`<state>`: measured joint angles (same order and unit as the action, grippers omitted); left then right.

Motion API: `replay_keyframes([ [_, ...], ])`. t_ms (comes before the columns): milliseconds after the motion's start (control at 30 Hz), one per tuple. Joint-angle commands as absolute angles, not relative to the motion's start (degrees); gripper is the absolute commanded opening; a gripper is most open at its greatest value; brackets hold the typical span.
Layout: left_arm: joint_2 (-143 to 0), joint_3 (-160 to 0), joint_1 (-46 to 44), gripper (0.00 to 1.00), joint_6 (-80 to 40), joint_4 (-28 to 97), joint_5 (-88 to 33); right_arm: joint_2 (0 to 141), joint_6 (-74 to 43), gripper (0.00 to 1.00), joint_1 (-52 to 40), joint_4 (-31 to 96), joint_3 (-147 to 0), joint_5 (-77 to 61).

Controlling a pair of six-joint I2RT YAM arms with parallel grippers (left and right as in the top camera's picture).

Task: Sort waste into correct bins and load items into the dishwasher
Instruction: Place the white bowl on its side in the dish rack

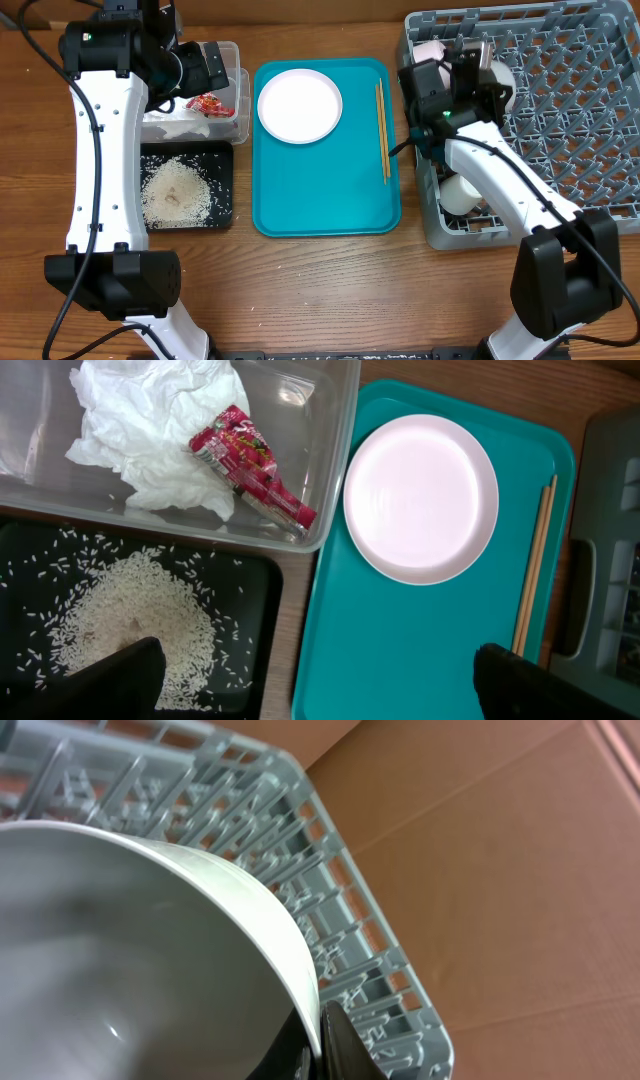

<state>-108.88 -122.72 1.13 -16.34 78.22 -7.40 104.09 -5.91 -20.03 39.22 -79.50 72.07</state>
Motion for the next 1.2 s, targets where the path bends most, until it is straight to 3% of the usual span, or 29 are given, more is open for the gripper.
replay_keyframes([
  [0, -108.6, -123.8, 1.0, 1.0, -15.9, 78.2, -7.0, 104.1, -6.0, 0.04, -20.5, 38.1, -78.0, 70.8],
  [1167, -108.6, -123.8, 1.0, 1.0, -15.8, 78.2, -7.0, 106.3, -5.9, 0.04, -18.8, 42.2, -77.1, 68.5],
])
